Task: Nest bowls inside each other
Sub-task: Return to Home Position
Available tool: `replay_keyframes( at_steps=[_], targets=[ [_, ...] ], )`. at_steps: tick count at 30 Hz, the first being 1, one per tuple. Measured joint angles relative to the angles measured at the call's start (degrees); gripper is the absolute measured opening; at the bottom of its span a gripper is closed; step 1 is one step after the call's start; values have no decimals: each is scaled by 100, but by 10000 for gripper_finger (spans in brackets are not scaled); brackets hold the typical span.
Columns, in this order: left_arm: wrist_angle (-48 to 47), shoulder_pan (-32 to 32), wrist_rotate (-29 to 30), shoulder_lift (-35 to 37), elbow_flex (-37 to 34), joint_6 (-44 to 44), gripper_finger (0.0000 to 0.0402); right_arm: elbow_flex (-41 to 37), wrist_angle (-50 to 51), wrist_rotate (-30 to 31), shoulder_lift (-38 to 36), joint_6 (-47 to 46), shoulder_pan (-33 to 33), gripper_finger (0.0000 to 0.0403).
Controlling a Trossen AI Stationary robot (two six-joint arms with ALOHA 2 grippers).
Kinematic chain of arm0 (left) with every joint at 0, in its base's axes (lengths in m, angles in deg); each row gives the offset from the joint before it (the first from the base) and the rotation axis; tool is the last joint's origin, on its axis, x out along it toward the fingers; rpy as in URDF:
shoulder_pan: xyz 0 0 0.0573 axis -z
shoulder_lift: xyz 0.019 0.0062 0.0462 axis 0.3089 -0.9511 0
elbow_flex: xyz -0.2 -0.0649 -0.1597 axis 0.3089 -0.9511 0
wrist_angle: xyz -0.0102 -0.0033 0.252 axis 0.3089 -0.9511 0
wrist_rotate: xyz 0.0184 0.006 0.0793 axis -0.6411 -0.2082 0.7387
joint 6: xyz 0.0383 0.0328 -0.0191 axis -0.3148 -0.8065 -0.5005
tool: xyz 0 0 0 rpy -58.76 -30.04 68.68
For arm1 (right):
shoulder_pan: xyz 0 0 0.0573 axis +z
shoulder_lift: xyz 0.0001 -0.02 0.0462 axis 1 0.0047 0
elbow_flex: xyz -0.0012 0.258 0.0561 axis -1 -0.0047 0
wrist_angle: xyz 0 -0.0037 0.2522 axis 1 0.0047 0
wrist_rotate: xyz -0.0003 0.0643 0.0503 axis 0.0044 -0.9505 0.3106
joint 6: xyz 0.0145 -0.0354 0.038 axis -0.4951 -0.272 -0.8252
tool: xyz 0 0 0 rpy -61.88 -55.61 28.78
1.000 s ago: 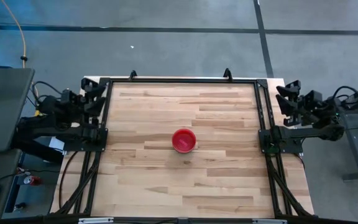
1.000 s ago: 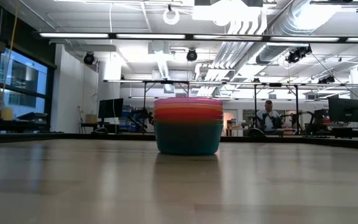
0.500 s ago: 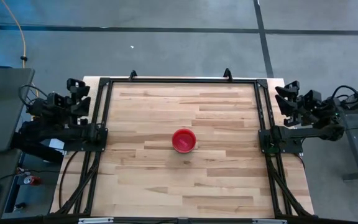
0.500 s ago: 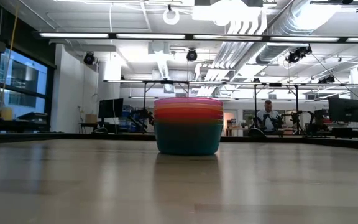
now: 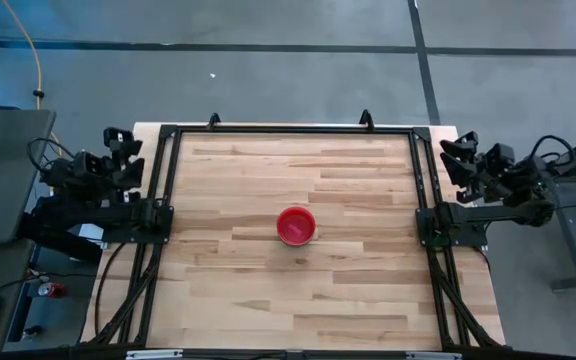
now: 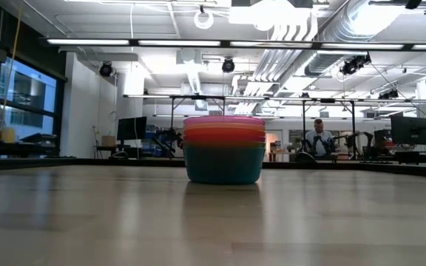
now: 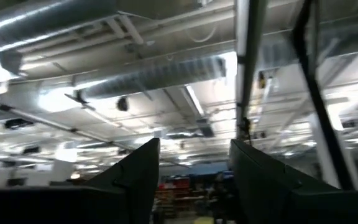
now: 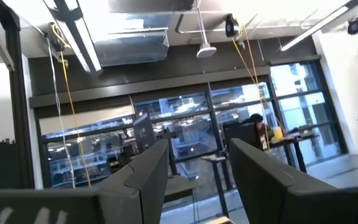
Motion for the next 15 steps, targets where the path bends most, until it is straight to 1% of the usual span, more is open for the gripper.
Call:
replay_keyframes(
  at_steps=[2, 4, 9, 13, 15],
  targets=[
    [-47, 0, -252, 0, 0, 119, 184, 0, 30, 4, 0, -109, 0, 163],
    [-116, 0, -386, 0, 0, 274, 184, 0, 28, 4, 0, -128, 0, 163],
    [-355, 0, -784, 0, -147, 1024, 184, 0, 62, -17, 0, -217, 0, 163],
    [-316, 0, -1216, 0, -470, 1540, 184, 0, 456, -194, 0, -567, -2, 163],
    [-318, 0, -1229, 0, -654, 1755, 184, 0, 779, -228, 0, -821, -2, 163]
  ],
)
